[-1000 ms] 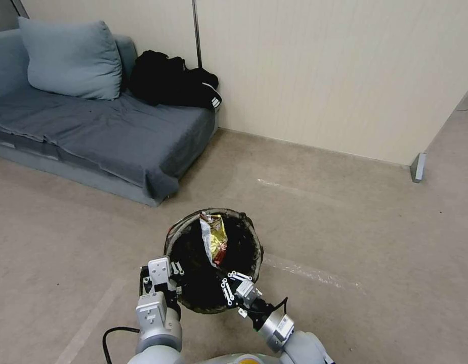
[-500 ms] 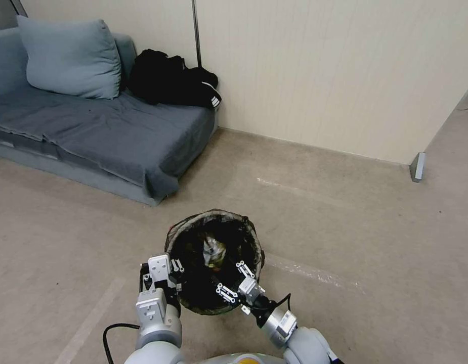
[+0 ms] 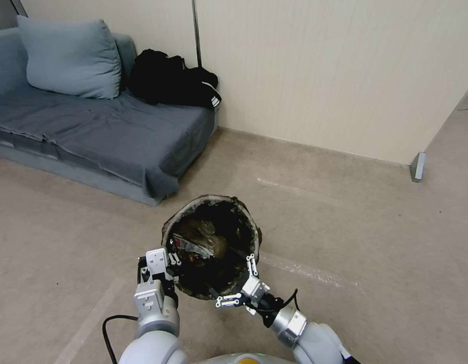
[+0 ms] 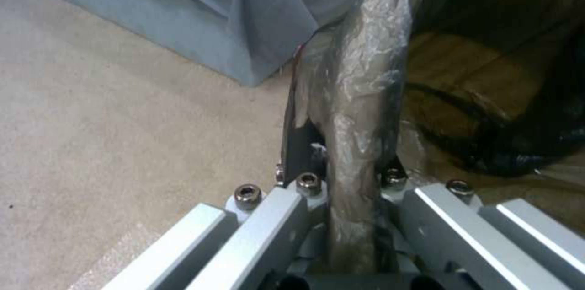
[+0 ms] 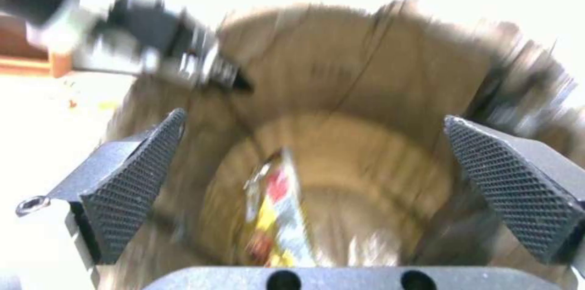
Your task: Pick up the trash bin, then pick up the garbage from the floor and place it into the trash bin.
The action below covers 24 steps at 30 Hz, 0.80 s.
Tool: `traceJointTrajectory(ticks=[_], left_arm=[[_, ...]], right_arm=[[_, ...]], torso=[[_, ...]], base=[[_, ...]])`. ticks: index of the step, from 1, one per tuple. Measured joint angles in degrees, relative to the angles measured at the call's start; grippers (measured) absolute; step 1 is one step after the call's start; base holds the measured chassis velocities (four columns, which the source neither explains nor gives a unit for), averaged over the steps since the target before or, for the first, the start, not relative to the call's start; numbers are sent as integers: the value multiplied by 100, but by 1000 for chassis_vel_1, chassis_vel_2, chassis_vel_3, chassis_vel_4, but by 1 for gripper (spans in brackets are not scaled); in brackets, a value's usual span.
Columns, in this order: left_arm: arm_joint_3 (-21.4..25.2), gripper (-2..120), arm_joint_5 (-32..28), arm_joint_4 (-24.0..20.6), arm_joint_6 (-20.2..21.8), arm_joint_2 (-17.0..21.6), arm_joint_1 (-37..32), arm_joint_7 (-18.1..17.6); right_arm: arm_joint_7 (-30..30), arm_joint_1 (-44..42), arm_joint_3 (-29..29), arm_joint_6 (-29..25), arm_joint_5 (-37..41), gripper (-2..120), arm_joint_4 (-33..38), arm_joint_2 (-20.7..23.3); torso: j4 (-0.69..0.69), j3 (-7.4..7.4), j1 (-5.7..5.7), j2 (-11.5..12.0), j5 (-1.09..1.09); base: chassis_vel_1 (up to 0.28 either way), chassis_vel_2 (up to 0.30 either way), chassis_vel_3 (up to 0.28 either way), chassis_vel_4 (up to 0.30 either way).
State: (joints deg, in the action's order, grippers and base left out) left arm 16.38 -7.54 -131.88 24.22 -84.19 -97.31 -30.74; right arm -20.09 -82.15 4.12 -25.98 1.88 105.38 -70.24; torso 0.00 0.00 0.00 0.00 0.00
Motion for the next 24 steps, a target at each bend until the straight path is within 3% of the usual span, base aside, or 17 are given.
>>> traceJointTrajectory(ticks=[4, 8, 11, 19, 24], left_arm=[[22, 0, -44, 131, 76, 23, 60, -5], [90, 0, -48, 285, 87, 72, 118, 26], [138, 0, -37, 314, 116, 108, 143, 66], [208, 0, -4, 320, 196, 222, 111, 200], [211, 0, -35, 297, 216, 267, 66, 204]], right_arm=[[67, -47, 286, -2, 71, 100, 550, -50], [715, -211, 748, 190, 218, 100, 1464, -218], [1177, -413, 952, 309, 222, 100, 1775, -369], [2164, -1245, 1352, 338, 63, 100, 1898, -880], [2336, -1537, 1636, 97, 44, 100, 1702, -1093]], torso=[[0, 0, 0, 0, 0], [1, 0, 0, 0, 0], [1, 0, 0, 0, 1], [0, 0, 0, 0, 1], [0, 0, 0, 0, 0]], base=[[0, 0, 0, 0], [0, 0, 0, 0], [0, 0, 0, 0], [0, 0, 0, 0], [0, 0, 0, 0]])
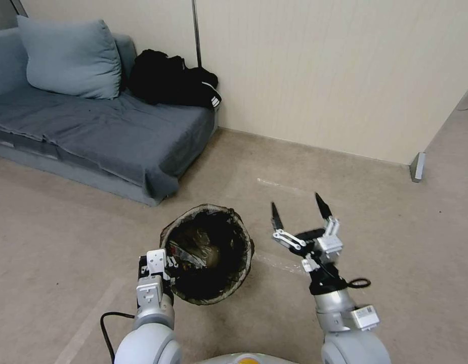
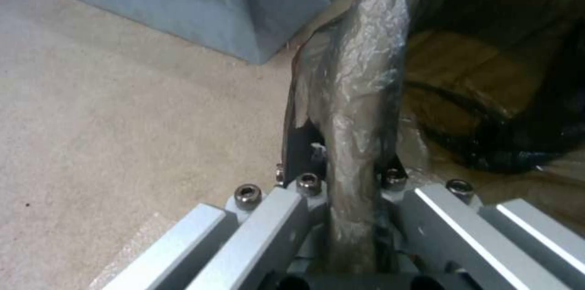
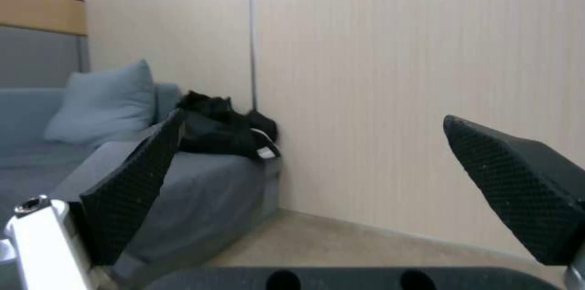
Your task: Pick up the trash bin, then pick up the garbage from the floor and place it into the trash bin.
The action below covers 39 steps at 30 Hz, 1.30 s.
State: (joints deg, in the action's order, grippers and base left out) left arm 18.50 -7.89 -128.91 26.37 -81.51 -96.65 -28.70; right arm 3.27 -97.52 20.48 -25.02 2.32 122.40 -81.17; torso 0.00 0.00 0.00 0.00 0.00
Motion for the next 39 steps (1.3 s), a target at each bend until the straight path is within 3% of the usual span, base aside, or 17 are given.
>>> traceJointTrajectory(ticks=[18, 39], left_arm=[[57, 0, -110, -181, 57, 28, -49, -23], [21, 0, -153, -341, 143, 160, -159, -19]], right_arm=[[143, -38, 257, -314, 31, 100, -310, -1], [-12, 189, 312, -390, -99, 100, -500, -28]], torso=[[0, 0, -1, 0, 0], [0, 0, 0, 0, 0]], base=[[10, 11, 12, 9], [108, 100, 101, 103]])
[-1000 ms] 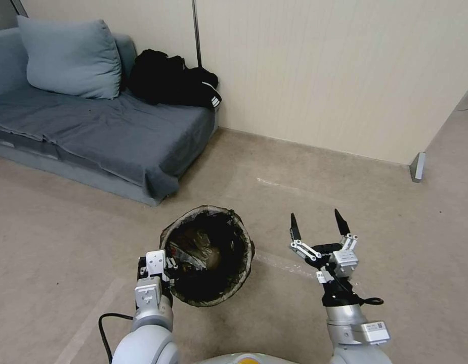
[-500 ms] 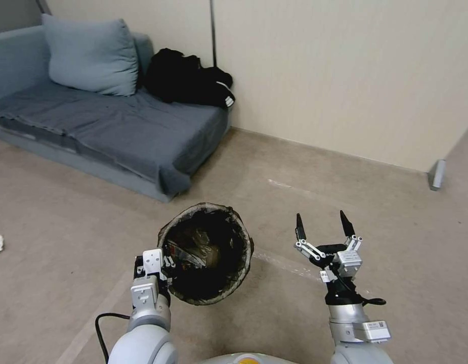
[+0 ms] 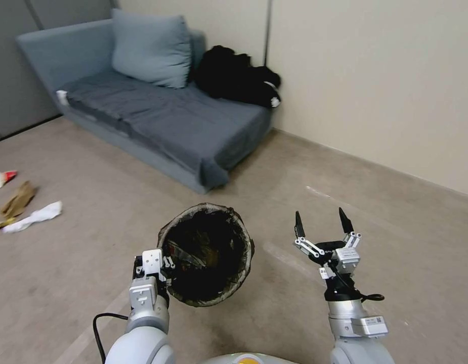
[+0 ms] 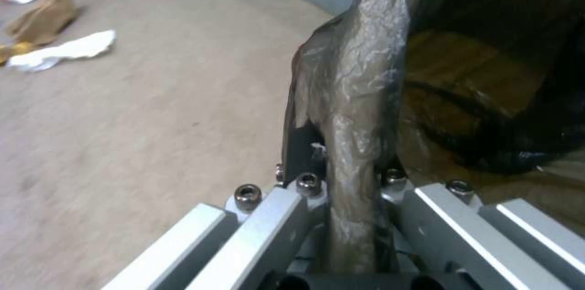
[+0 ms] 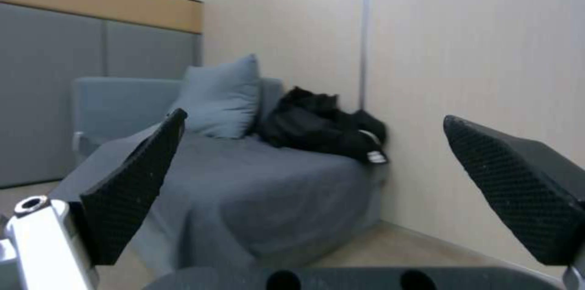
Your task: Pick up the trash bin, then pick up the garbage from the floor and place it into the trash bin.
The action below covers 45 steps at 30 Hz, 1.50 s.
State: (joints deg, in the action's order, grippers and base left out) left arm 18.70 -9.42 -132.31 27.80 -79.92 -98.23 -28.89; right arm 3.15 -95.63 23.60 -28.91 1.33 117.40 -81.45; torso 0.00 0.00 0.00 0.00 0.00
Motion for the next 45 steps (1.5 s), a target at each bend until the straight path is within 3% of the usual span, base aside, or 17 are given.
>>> traceJointTrajectory(ticks=[45], left_arm=[[-53, 0, 99, -28, -247, -84, -58, 17]], right_arm=[[-23, 146, -193, 38, -258, 100, -5, -55]], torso=[[-1, 0, 0, 0, 0]], base=[[111, 111, 114, 111]])
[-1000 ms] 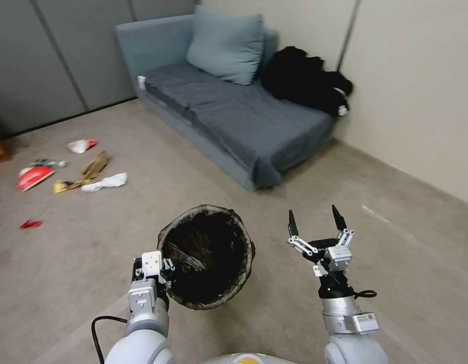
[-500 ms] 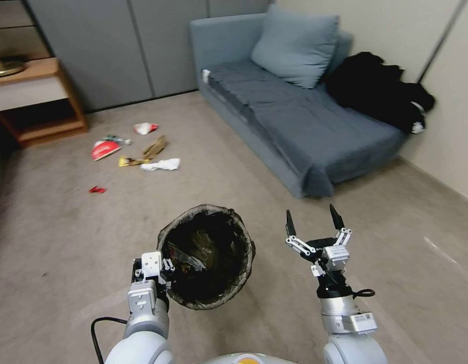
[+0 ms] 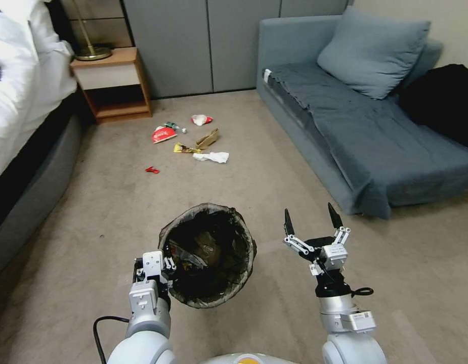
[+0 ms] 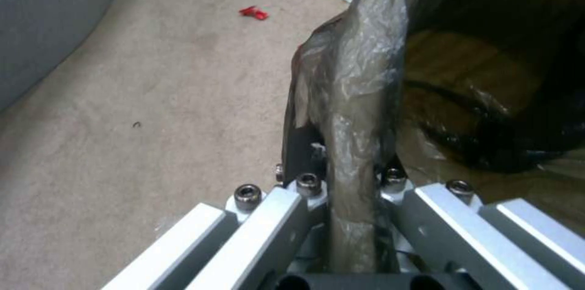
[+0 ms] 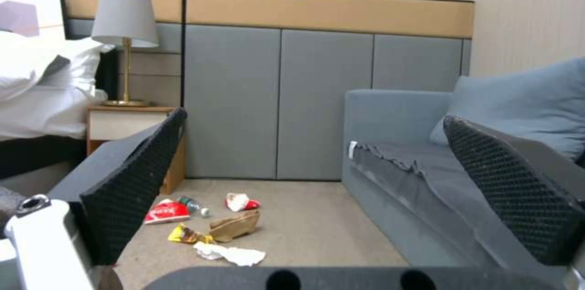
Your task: Pick up the trash bin, then pick up the garbage from the floor and place it into the trash bin.
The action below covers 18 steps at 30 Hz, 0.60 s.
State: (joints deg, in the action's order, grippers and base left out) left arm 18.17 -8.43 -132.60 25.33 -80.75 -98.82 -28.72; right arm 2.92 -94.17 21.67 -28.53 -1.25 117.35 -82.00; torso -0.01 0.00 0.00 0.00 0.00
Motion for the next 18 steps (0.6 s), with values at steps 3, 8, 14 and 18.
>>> traceJointTrajectory(ticks=[3, 8, 14, 18], left_arm=[[6, 0, 0, 0, -10, 1, 4, 0], [11, 0, 28, -4, -39, -3, -2, 0], [33, 0, 66, -5, -118, -15, 6, -6], [60, 0, 66, -23, -128, -21, 10, -21]], right_arm=[[0, 2, 0, 1, 2, 100, 0, 2], [0, -7, 1, 1, 2, 100, -13, 1], [-3, -33, 34, -27, 5, 100, -73, 8], [-24, -47, 65, -36, 7, 100, -86, 12]], torso=[[0, 0, 0, 0, 1], [1, 0, 0, 0, 0], [1, 0, 0, 0, 0], [1, 0, 0, 0, 0]], base=[[0, 0, 0, 0], [0, 0, 0, 0], [0, 0, 0, 0], [0, 0, 0, 0]])
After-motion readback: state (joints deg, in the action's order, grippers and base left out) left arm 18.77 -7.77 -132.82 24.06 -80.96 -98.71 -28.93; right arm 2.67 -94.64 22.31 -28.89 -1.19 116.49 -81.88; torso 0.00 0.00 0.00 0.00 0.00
